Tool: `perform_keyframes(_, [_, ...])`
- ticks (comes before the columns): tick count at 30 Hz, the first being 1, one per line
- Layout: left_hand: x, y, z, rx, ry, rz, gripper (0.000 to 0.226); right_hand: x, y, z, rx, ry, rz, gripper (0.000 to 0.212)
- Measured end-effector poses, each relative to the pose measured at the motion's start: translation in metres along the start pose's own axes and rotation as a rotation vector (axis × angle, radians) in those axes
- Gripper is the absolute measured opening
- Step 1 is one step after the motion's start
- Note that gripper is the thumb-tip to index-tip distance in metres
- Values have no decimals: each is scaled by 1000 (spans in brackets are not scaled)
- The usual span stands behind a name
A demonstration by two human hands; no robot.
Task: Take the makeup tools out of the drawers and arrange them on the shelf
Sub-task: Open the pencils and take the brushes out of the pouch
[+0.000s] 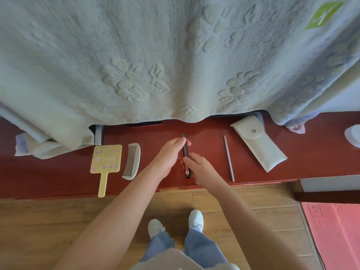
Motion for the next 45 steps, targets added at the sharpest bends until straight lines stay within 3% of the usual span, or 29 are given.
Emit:
perform_keyframes(3, [1, 0, 16, -34, 18, 50, 34, 1, 5, -12, 35, -7, 5, 25])
perform_keyframes(6, [37, -8, 53, -58, 257, 281, 33, -9, 23, 8, -10, 95, -77, 18])
perform_keyframes(7, [53, -11, 66, -106, 204, 315, 32, -7, 29, 19, -56, 80, -66, 18])
perform_keyframes(9, [71, -11, 74, -209, -146, 269, 27, 5, 30, 34, -109, 61, 53, 19])
perform_keyframes(12, [62, -3, 34, -144, -467, 223, 24, 19, 10, 39, -58, 210, 196, 19])
perform_keyframes(15, [47, 3, -13, -36, -514, 270, 23, 9, -12, 33, -20, 342, 229, 28])
perform_keyframes(18, [37, 2, -35, -21, -597, 302, 22, 1, -21, 24, -21, 324, 274, 39])
perform_keyframes(30, [29, -4, -43, -68, -803, 462, 38, -16, -36, 24, -43, 437, 318, 25])
perform_keyframes(34, [30, -3, -38, -115, -847, 495, 40, -14, -35, 25, -52, 403, 320, 30])
perform_keyframes(37, [27, 1, -25, -289, -870, 553, 33, -4, -27, 25, -11, 374, 349, 27])
perform_keyframes(41, [-5, 1, -7, -504, -772, 366, 20, 31, -11, 33, 39, 405, 506, 21])
perform_keyframes(45, [-53, -8, -1, -446, -618, 177, 17, 72, 2, 52, -51, 464, 638, 22])
Point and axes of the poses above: each hand's wrist, its own y-axis away from the middle knuckle, its own x-axis out of the back of the hand, z = x × y, the point moved 3 cm from there along -y, towards the middle knuckle, and after that the axes turned 5 degrees about z, right-handed, at the moved point
